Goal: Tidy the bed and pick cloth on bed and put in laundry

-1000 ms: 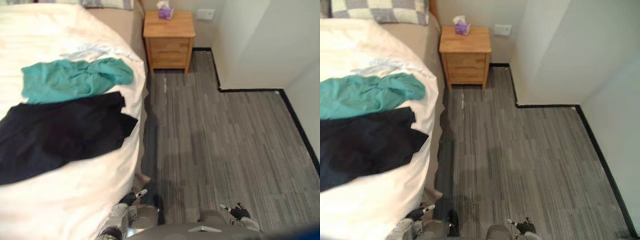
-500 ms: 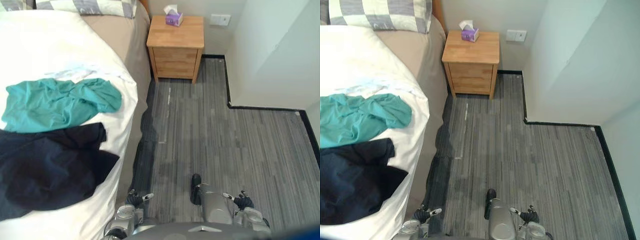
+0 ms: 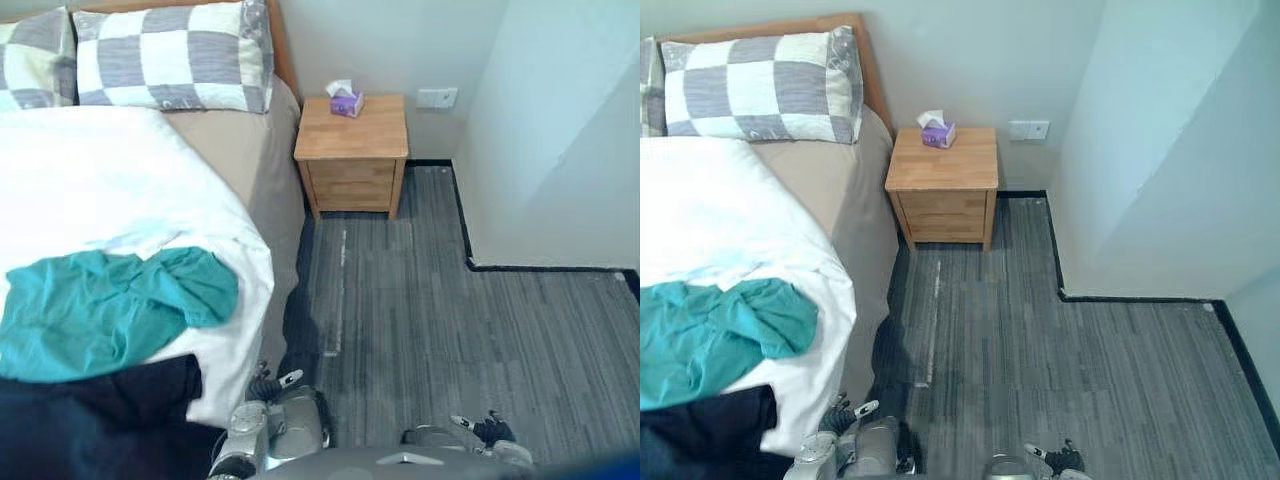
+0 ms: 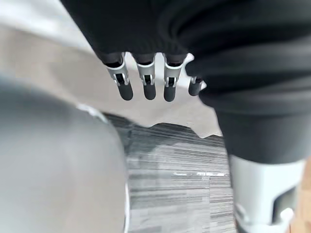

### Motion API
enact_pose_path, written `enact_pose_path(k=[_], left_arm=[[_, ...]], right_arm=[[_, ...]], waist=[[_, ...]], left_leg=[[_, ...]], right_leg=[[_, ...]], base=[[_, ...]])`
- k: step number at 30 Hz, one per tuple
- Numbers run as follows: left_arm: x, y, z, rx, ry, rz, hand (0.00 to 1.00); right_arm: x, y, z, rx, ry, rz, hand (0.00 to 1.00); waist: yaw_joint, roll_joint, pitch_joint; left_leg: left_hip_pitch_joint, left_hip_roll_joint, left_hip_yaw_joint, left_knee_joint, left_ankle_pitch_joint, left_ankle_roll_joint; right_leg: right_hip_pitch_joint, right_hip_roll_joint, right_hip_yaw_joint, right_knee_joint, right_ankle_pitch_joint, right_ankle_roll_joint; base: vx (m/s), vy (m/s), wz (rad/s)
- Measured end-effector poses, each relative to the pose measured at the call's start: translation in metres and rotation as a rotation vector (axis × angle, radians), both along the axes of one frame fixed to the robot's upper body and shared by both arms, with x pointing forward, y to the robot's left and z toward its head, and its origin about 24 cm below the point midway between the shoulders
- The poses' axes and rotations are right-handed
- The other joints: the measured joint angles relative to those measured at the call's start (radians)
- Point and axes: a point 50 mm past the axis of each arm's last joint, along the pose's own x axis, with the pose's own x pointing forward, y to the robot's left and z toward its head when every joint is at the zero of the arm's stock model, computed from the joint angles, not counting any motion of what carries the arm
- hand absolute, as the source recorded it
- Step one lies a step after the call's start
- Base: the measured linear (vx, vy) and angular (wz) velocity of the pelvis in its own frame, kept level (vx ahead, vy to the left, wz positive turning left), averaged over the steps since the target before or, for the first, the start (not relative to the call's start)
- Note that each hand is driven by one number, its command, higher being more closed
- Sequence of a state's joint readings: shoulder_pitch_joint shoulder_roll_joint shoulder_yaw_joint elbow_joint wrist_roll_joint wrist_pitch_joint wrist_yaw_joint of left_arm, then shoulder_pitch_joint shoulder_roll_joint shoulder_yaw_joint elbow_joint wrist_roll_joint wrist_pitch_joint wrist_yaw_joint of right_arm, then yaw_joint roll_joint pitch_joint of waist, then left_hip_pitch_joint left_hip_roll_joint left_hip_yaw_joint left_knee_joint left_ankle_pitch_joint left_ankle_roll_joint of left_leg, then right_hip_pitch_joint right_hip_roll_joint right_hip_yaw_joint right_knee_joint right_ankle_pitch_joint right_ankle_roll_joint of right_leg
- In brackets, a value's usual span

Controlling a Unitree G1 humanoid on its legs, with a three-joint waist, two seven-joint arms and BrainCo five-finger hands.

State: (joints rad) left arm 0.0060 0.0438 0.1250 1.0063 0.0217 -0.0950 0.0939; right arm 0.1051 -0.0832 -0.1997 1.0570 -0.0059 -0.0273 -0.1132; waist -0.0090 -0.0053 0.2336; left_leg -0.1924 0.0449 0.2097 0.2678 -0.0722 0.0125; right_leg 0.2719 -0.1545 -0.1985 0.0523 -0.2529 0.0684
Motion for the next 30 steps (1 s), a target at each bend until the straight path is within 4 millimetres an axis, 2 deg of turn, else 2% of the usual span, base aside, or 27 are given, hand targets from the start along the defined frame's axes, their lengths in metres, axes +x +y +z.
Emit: enact_pose_path(k=[2,3,4,5,6,7,9,10,11,12,13,14,16,17,18,19,20,21,22,23,24,25,26,27,28,29,30], left_arm=[[0.002,0.003,0.001,0.007,-0.006,-0.003,0.0],[0.01,0.008,0.005,0.018,-0.028,-0.001,0.0],[0.012,0.009,0.006,0.016,-0.039,0.007,0.0],[0.009,0.01,0.004,0.026,-0.016,-0.004,0.0],[0.004,0.007,0.001,0.019,0.003,-0.01,0.0],[-0.001,0.01,-0.001,0.023,0.023,-0.014,0.0],[-0.003,0.009,-0.003,0.009,0.044,-0.02,0.0],[-0.006,0.01,-0.004,0.003,0.061,-0.043,0.0],[-0.008,0.01,-0.005,0.007,0.084,-0.08,0.0],[-0.009,0.012,-0.005,0.009,0.096,-0.096,0.0],[-0.011,0.013,-0.006,0.015,0.114,-0.115,0.0],[-0.013,0.013,-0.008,0.015,0.13,-0.119,0.0],[-0.016,0.012,-0.009,0.011,0.141,-0.115,0.0],[-0.018,0.01,-0.01,0.006,0.143,-0.091,0.0],[-0.018,0.008,-0.01,0.006,0.141,-0.081,0.0],[-0.017,0.003,-0.01,0.001,0.135,-0.074,0.0],[-0.016,0.001,-0.01,0.006,0.127,-0.065,0.0],[-0.016,0.002,-0.01,0.011,0.123,-0.062,0.0],[-0.017,0.005,-0.01,0.023,0.119,-0.057,0.0],[-0.015,0.0,-0.009,0.012,0.111,-0.046,0.0],[-0.013,-0.007,-0.009,-0.002,0.095,-0.061,0.0],[-0.011,-0.011,-0.008,-0.008,0.084,-0.07,0.0],[-0.015,-0.015,-0.01,-0.018,0.086,-0.067,0.0],[-0.019,-0.015,-0.011,-0.019,0.09,-0.059,0.0],[-0.02,-0.011,-0.011,-0.012,0.091,-0.053,0.0],[-0.018,-0.01,-0.01,-0.008,0.087,-0.048,0.0],[-0.019,-0.011,-0.01,-0.018,0.082,-0.029,0.0]], right_arm=[[0.002,0.004,0.0,0.007,-0.002,0.032,0.0],[0.008,0.009,0.0,0.012,-0.01,0.061,0.0],[0.012,0.01,0.001,0.014,-0.019,0.063,0.0],[0.015,0.013,0.001,0.022,-0.028,0.064,0.0],[0.014,0.012,0.001,0.021,-0.029,0.064,0.0],[0.017,0.018,0.001,0.039,-0.041,0.07,0.0],[0.026,0.028,0.002,0.068,-0.073,0.091,0.0],[0.032,0.034,0.003,0.087,-0.091,0.09,0.0],[0.038,0.04,0.005,0.103,-0.116,0.092,0.0],[0.04,0.042,0.006,0.108,-0.124,0.095,0.0],[0.042,0.042,0.007,0.109,-0.136,0.094,0.0],[0.044,0.042,0.008,0.105,-0.143,0.095,0.0],[0.045,0.042,0.009,0.103,-0.151,0.1,0.0],[0.051,0.039,0.012,0.091,-0.168,0.113,0.0],[0.053,0.037,0.013,0.084,-0.175,0.115,0.0],[0.059,0.033,0.016,0.068,-0.197,0.125,0.0],[0.062,0.031,0.018,0.06,-0.209,0.13,0.0],[0.062,0.032,0.018,0.061,-0.208,0.13,0.0],[0.06,0.034,0.017,0.067,-0.202,0.121,0.0],[0.063,0.03,0.018,0.058,-0.205,0.116,0.0],[0.062,0.023,0.018,0.049,-0.21,0.084,0.0],[0.063,0.017,0.02,0.042,-0.228,0.056,0.0],[0.064,0.014,0.021,0.028,-0.225,0.074,0.0],[0.06,0.015,0.02,0.024,-0.209,0.101,0.0],[0.053,0.018,0.017,0.031,-0.188,0.107,0.0],[0.051,0.016,0.015,0.033,-0.17,0.105,0.0],[0.05,0.014,0.013,0.022,-0.148,0.121,0.0]], waist=[[-0.001,-0.02,-0.006],[0.015,-0.022,-0.004],[0.022,-0.023,-0.001],[0.025,-0.034,-0.025],[0.025,-0.034,-0.037],[0.013,-0.051,-0.058],[0.027,-0.047,-0.064],[0.022,-0.052,-0.055],[0.004,-0.069,-0.041],[-0.004,-0.076,-0.034],[-0.007,-0.089,-0.032],[-0.013,-0.088,-0.031],[-0.027,-0.081,-0.028],[-0.03,-0.06,-0.019],[-0.03,-0.048,-0.012],[-0.034,-0.019,0.002],[-0.038,-0.008,0.009],[-0.038,-0.012,0.006],[-0.038,-0.028,0.002],[-0.034,-0.001,0.006],[-0.024,0.035,0.006],[-0.043,0.042,0.01],[-0.05,0.048,0.007],[-0.051,0.038,-0.013],[-0.05,0.015,-0.027],[-0.045,0.014,-0.029],[-0.028,0.033,-0.031]], left_leg=[[-0.046,-0.004,0.0,0.057,-0.001,0.015],[-0.119,0.034,0.016,0.23,-0.019,0.008],[-0.142,0.046,0.032,0.293,-0.022,0.007],[-0.132,0.011,0.018,0.167,-0.03,-0.014],[-0.108,0.009,0.008,0.096,-0.004,-0.014],[-0.08,-0.015,0.033,0.06,0.002,0.034],[-0.014,-0.032,0.053,-0.018,-0.014,0.032],[0.052,-0.048,0.062,-0.085,-0.016,0.032],[0.123,-0.071,0.057,-0.128,-0.03,0.044],[0.155,-0.081,0.053,-0.14,-0.038,0.042],[0.217,-0.085,0.042,-0.147,-0.063,0.042],[0.271,-0.078,0.023,-0.146,-0.084,0.036],[0.313,-0.06,0.001,-0.145,-0.098,0.044],[0.357,-0.028,-0.029,-0.142,-0.113,0.033],[0.368,-0.013,-0.041,-0.145,-0.116,0.029],[0.376,0.023,-0.077,-0.146,-0.122,0.019],[0.376,0.043,-0.11,-0.15,-0.125,0.001],[0.373,0.046,-0.128,-0.155,-0.127,-0.012],[0.368,0.047,-0.18,-0.166,-0.146,-0.053],[0.372,0.073,-0.214,-0.179,-0.15,-0.067],[0.349,0.085,-0.212,-0.16,-0.118,-0.078],[0.348,0.095,-0.219,-0.144,-0.105,-0.089],[0.352,0.112,-0.242,-0.139,-0.104,-0.091],[0.35,0.118,-0.298,-0.15,-0.098,-0.099],[0.349,0.11,-0.324,-0.162,-0.099,-0.105],[0.35,0.123,-0.358,-0.177,-0.104,-0.127],[0.33,0.157,-0.399,-0.185,-0.084,-0.143]], right_leg=[[0.009,0.007,0.006,-0.042,0.065,-0.028],[0.038,0.009,0.035,-0.066,0.137,-0.014],[0.049,0.009,0.052,-0.066,0.149,-0.008],[0.072,-0.008,0.073,-0.069,0.158,0.008],[0.074,-0.002,0.076,-0.069,0.16,0.01],[0.077,-0.024,0.085,-0.043,0.155,0.012],[-0.033,-0.046,0.145,0.173,0.156,0.015],[-0.125,-0.063,0.175,0.394,0.184,0.067],[-0.211,-0.085,0.195,0.614,0.231,0.139],[-0.245,-0.094,0.191,0.716,0.23,0.143],[-0.299,-0.107,0.159,0.865,0.182,0.115],[-0.336,-0.117,0.086,0.933,0.105,0.061],[-0.361,-0.12,-0.004,0.919,0.041,0.022],[-0.397,-0.104,-0.089,0.806,-0.021,0.004],[-0.408,-0.089,-0.1,0.748,-0.027,-0.005],[-0.43,-0.048,-0.096,0.584,-0.021,-0.006],[-0.437,-0.021,-0.049,0.385,0.03,0.009],[-0.436,-0.018,-0.006,0.28,0.08,0.009],[-0.434,-0.021,0.089,0.155,0.236,0.044],[-0.423,0.011,0.067,0.166,0.225,0.03],[-0.424,0.001,0.026,0.246,0.177,0.069],[-0.427,0.008,0.077,0.347,0.133,0.105],[-0.462,0.049,0.218,0.469,0.121,0.073],[-0.441,0.041,0.26,0.459,0.049,0.07],[-0.401,0.028,0.25,0.432,-0.023,0.066],[-0.366,0.027,0.222,0.412,-0.06,0.021],[-0.347,0.049,0.151,0.408,-0.057,0.019]], base=[[0.46,0.209,0.51],[0.32,0.169,0.25],[0.44,0.26,0.19],[0.2,0.127,-0.02],[0.38,0.214,-0.04],[0.31,0.143,-0.23],[0.34,0.157,-0.39],[0.29,0.14,-0.28],[0.29,0.129,-0.1],[0.32,0.107,0.13],[0.37,0.061,0.25],[0.38,0.038,0.32],[0.4,-0.081,0.51],[0.47,-0.199,0.64],[0.35,-0.194,0.86],[0.47,-0.351,0.92],[0.35,-0.325,1.01],[0.33,-0.355,1.16],[0.27,-0.371,1.01],[0.33,-0.437,1.26],[0.37,-0.477,1.39],[0.33,-0.354,1.59],[0.27,-0.295,1.92],[0.17,-0.165,1.73],[0.17,-0.224,1.7],[0.17,-0.238,1.44],[0.2,-0.332,1.35]])
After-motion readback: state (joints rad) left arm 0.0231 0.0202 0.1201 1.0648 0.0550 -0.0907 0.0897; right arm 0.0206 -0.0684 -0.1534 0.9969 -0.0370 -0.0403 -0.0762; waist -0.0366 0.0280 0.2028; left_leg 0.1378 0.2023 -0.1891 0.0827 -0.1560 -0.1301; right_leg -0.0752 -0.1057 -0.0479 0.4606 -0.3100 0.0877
